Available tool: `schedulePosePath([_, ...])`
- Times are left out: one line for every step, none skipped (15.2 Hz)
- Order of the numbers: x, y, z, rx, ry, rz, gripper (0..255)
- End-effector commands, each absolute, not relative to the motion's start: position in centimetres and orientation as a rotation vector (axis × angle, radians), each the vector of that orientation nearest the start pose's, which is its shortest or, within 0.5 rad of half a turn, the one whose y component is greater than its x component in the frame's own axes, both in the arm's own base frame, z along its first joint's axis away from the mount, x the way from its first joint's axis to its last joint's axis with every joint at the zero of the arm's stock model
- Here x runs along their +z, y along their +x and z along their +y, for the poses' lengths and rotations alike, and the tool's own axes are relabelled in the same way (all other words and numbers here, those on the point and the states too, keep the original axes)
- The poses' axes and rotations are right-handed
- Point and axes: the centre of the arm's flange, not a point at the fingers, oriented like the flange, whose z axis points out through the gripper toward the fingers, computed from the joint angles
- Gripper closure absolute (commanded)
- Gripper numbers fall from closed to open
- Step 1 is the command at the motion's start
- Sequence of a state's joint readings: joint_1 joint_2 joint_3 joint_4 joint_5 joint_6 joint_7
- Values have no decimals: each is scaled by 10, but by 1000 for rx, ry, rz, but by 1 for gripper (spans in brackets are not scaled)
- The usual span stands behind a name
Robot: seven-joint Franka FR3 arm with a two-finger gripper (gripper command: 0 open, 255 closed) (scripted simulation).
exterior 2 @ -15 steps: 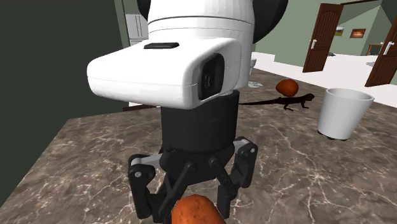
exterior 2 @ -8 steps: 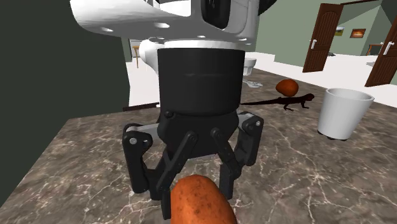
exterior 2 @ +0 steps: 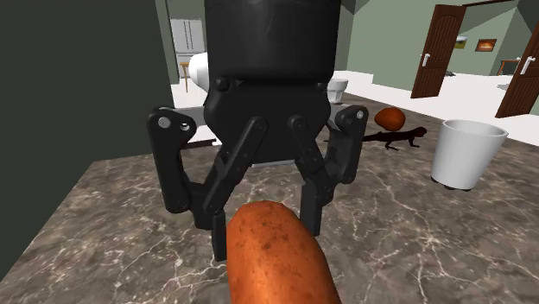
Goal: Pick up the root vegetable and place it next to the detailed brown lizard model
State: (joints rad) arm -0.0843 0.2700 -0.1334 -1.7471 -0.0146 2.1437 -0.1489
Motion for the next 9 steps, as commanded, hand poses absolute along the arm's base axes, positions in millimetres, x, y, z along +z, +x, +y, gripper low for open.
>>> schedulePosePath([442, 632, -133, -189, -3205, 87, 255])
schedulePosePath([447, 632, -133, -189, -3205, 87, 255])
schedulePosePath([452, 632, -133, -189, -3205, 87, 255])
schedulePosePath([457, 632, -133, -189, -3205, 87, 255])
schedulePosePath([463, 632, -133, -189, -3205, 87, 255])
schedulePosePath([468, 632, -133, -189, -3205, 87, 255])
schedulePosePath([473, 632, -133, -189, -3205, 87, 255])
schedulePosePath([478, 632, -133, -189, -3205, 87, 255])
schedulePosePath([480, 632, -133, -189, -3205, 87, 255])
